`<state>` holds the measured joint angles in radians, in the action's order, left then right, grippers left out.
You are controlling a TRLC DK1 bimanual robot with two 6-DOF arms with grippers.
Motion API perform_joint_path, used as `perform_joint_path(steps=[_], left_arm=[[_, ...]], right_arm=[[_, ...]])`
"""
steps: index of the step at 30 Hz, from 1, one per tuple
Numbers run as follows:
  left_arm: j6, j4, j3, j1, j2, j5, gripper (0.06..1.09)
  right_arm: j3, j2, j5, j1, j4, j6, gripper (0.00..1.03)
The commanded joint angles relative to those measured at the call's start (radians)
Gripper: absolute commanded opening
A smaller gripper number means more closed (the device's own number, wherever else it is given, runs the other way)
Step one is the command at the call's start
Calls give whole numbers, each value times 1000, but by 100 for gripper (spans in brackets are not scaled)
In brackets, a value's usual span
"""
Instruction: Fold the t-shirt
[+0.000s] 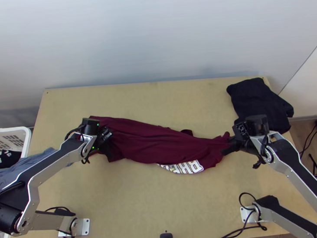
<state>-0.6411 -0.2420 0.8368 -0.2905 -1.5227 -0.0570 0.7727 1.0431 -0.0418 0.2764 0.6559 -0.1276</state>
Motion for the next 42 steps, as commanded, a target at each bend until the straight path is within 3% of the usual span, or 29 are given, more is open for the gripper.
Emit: perform_joint_path(steps=[1, 6, 14, 21, 26, 32, 42], left_arm=[[-3, 50, -7, 19, -5, 5, 10], [50, -71, 44, 59, 59, 69, 10], [218, -327, 242, 244, 199, 287, 10], [284, -525, 407, 418, 246, 493, 10], [230, -556, 301, 435, 302, 494, 10], [250, -480, 117, 246, 314, 487, 10], [287, -278, 110, -21, 25, 405, 10]], right_arm=[[22, 34, 5, 0, -16, -6, 3], [48, 58, 5, -5, -16, -15, 3], [68, 37, 5, -13, 14, -17, 3], [80, 8, 5, -20, 57, -18, 3], [71, -8, 3, -20, 65, -18, 3], [51, 1, 3, 14, 54, -7, 3], [66, 35, 3, 75, 51, 11, 3]])
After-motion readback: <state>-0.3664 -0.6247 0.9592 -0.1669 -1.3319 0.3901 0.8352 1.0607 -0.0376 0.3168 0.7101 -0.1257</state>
